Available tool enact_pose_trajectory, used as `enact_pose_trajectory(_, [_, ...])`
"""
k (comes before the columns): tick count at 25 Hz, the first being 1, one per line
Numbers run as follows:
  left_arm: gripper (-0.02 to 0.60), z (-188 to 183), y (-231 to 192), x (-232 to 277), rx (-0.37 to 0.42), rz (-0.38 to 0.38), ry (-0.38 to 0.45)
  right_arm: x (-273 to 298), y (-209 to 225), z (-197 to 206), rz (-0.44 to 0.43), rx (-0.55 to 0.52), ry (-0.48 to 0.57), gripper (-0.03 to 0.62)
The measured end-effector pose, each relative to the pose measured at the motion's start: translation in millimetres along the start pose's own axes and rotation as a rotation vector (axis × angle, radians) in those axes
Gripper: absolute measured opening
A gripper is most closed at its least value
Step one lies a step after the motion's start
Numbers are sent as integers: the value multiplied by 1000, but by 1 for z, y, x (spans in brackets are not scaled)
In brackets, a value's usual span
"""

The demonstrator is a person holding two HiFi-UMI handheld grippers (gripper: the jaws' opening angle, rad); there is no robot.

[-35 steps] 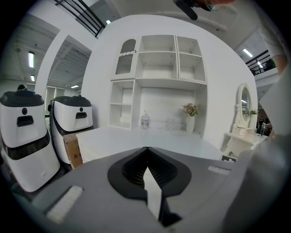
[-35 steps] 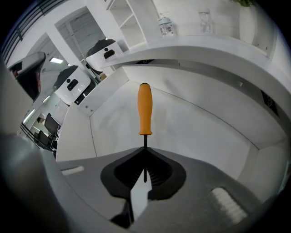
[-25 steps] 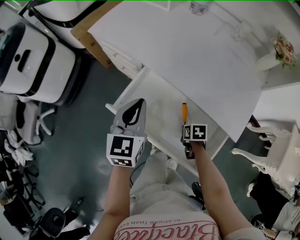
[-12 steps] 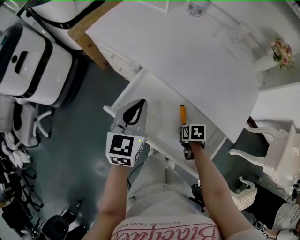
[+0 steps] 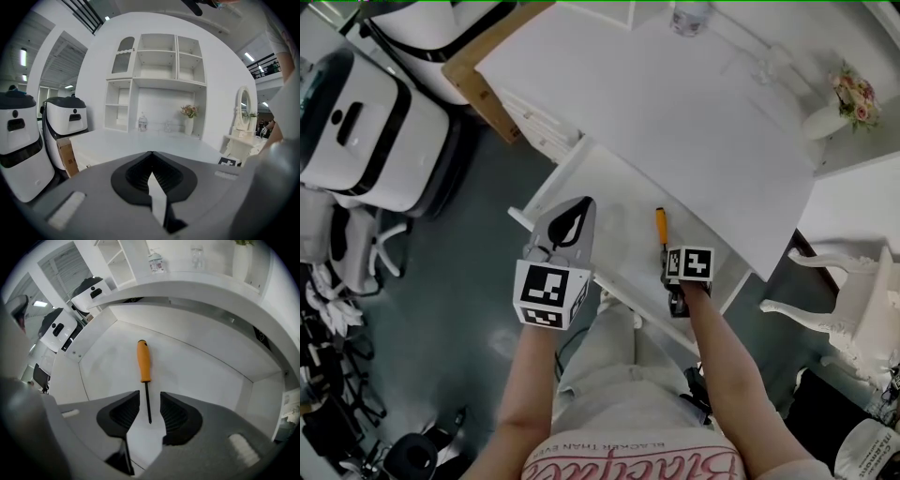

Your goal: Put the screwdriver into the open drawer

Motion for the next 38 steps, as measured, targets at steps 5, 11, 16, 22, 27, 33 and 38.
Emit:
enact_pose_trajectory(5, [17, -6, 14, -7, 1, -8, 20, -16, 2, 3, -16, -11, 31, 141])
enact_pose_trajectory(11, [17, -15, 31, -14, 18, -18, 43, -42, 6, 5, -59, -30, 97, 140])
enact_pose_trajectory(16, [17, -27, 42, -21, 36, -31, 64, -66, 8, 4, -84, -49, 152, 107])
enact_pose_trajectory(22, [17, -43, 51, -29, 60, -56, 99, -90, 13, -1, -101, -58, 216, 3])
enact_pose_trajectory(27, [17, -56, 58, -39, 91, -66, 119, -112, 7, -6, -154, -88, 270, 2])
enact_pose_trajectory(33, [17, -70, 65, -46, 123, -63, 138, -142, 4, -18, -194, -108, 359, 2])
enact_pose_trajectory(38, [17, -81, 71, -47, 152, -45, 156, -165, 2, -26, -196, -138, 424, 2])
Point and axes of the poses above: the fingertips, and each gripper's own axes: x forward along the fingers, y to its right, z out of its underside, the point moved 6 cm from there along -x, backward along the fingers, and after that the axes turned 7 degrees about z, right-handed, at the moved point
